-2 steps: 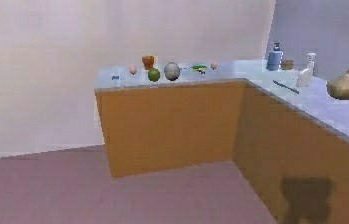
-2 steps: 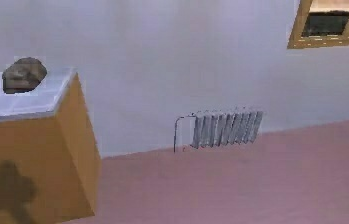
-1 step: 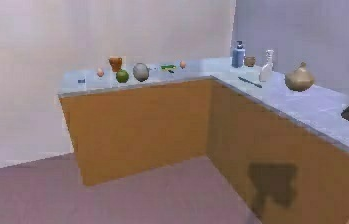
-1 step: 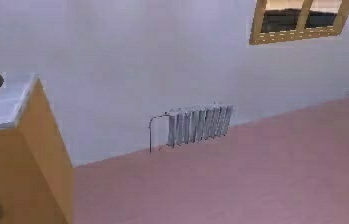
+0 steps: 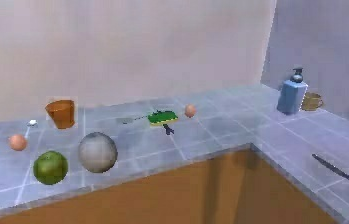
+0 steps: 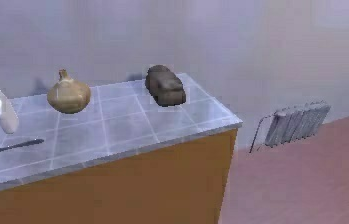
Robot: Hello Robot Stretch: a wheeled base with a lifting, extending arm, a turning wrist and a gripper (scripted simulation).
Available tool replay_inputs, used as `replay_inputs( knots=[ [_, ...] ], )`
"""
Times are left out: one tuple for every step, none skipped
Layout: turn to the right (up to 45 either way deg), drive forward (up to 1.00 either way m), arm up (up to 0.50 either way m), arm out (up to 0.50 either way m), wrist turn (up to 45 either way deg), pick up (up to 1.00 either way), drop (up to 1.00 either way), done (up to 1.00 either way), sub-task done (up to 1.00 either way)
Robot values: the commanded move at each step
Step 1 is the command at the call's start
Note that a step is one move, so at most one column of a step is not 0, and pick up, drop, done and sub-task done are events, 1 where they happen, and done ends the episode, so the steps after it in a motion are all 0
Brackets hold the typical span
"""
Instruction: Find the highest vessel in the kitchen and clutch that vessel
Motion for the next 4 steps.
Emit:
replay_inputs(
  knots=[
    [-21.0, 0.0, 0.0, 0.0, 0.0, 0.0, 0.0, 0.0, 0.0],
    [45.0, 0.0, 0.0, 0.0, 0.0, 0.0, 0.0, 0.0, 0.0],
    [45.0, 0.0, 0.0, 0.0, 0.0, 0.0, 0.0, 0.0, 0.0],
    [6.0, 0.0, 0.0, 0.0, 0.0, 0.0, 0.0, 0.0, 0.0]
  ],
)
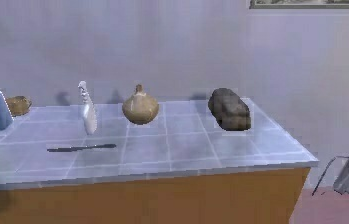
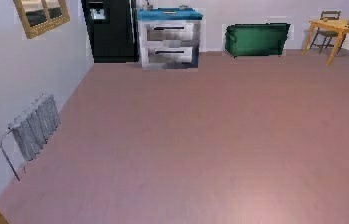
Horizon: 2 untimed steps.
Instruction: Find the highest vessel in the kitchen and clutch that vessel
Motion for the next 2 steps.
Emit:
replay_inputs(
  knots=[
    [0.0, 0.35, 0.0, 0.0, 0.0, 0.0, 0.0, 0.0, 0.0],
    [-45.0, 0.0, 0.0, 0.0, 0.0, 0.0, 0.0, 0.0, 0.0]
  ],
)
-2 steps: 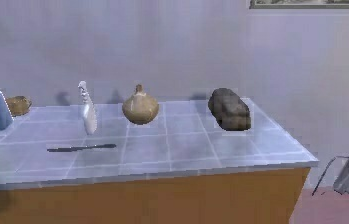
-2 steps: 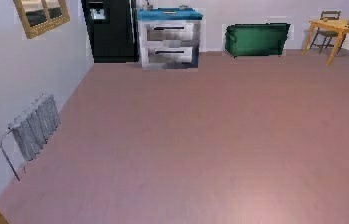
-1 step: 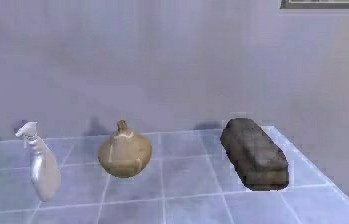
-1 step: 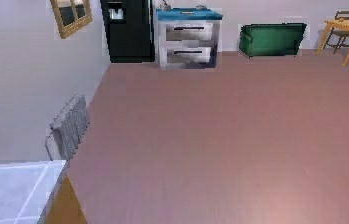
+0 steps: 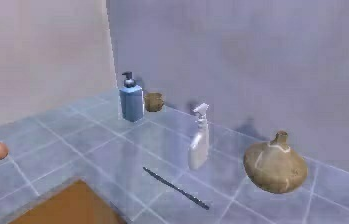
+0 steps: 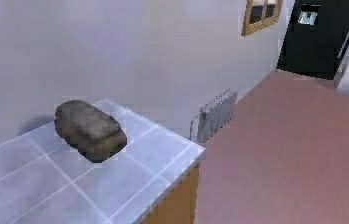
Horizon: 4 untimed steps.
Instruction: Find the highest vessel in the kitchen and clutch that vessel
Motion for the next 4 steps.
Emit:
replay_inputs(
  knots=[
    [-45.0, 0.0, 0.0, 0.0, 0.0, 0.0, 0.0, 0.0, 0.0],
    [-12.0, 0.0, 0.0, 0.0, 0.0, 0.0, 0.0, 0.0, 0.0],
    [0.0, 0.0, 0.5, 0.0, 0.0, 0.0, 0.0, 0.0, 0.0],
    [0.0, 0.0, 0.38, 0.0, 0.0, 0.0, 0.0, 0.0, 0.0]
  ],
)
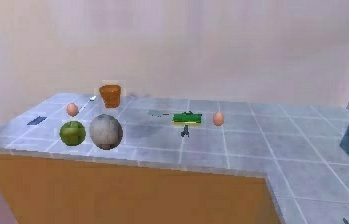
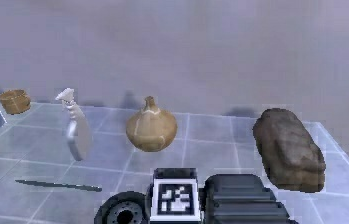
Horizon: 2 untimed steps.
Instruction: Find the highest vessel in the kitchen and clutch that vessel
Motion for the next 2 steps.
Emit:
replay_inputs(
  knots=[
    [0.0, 0.0, 0.0, 0.2, 0.0, 0.0, 0.0, 0.0, 0.0],
    [0.0, 0.0, 0.0, 0.0, 45.0, 0.0, 0.0, 0.0, 0.0]
  ],
)
